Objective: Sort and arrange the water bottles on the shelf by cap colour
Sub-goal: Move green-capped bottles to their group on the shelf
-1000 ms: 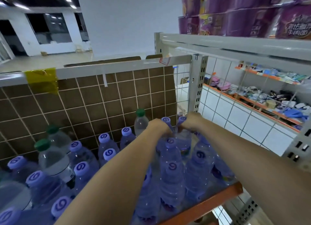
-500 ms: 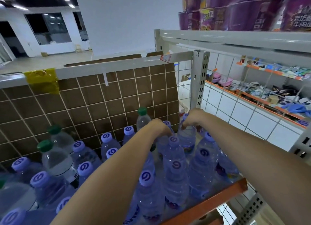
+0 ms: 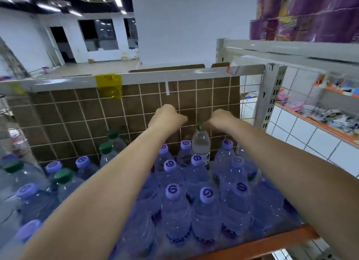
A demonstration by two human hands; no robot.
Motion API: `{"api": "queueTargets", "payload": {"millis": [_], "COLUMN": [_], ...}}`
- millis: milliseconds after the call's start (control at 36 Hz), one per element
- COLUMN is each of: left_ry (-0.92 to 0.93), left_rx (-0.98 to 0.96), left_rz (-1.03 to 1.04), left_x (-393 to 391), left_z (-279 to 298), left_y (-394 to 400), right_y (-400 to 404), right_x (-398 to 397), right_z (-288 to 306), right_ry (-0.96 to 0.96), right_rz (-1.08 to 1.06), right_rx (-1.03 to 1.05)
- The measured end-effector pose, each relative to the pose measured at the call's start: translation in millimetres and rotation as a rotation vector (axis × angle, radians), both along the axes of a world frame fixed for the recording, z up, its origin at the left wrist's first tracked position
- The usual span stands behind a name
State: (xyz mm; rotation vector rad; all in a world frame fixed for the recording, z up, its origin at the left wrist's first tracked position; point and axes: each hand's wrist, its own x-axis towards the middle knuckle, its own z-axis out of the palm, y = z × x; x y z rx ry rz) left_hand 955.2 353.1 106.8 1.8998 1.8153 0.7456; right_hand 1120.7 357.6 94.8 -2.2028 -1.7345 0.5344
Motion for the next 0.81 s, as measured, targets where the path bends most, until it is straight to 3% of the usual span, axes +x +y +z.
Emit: {"api": "queueTargets", "payload": {"millis": [167, 333, 444, 806], "left_ry": [0.125, 0.138, 0.14, -0.031], "left_rx": [0.006, -0.133, -0.258, -0.561], "left_rz": [0.24, 0.361, 0.338, 0.163], "left_x": [-81.4, -137.3, -151.0, -161.9], "left_z": [5.6, -0.3, -6.0, -20.6], "left_y": [-4.7, -11.1, -5.8, 8.9], "right_y": [-1.9, -11.9, 3.4, 20.2], "right_x": [-15.2, -28.8, -33.1, -37.7], "right_z": [-13.3, -11.7, -23.7, -69.2], "right_ry": [-0.117, 0.013, 0.2, 0.238], "right_rz": [0.009, -0.029, -0.094, -0.243], "right_rx": [-0.151, -0.163, -0.104, -0.24]}}
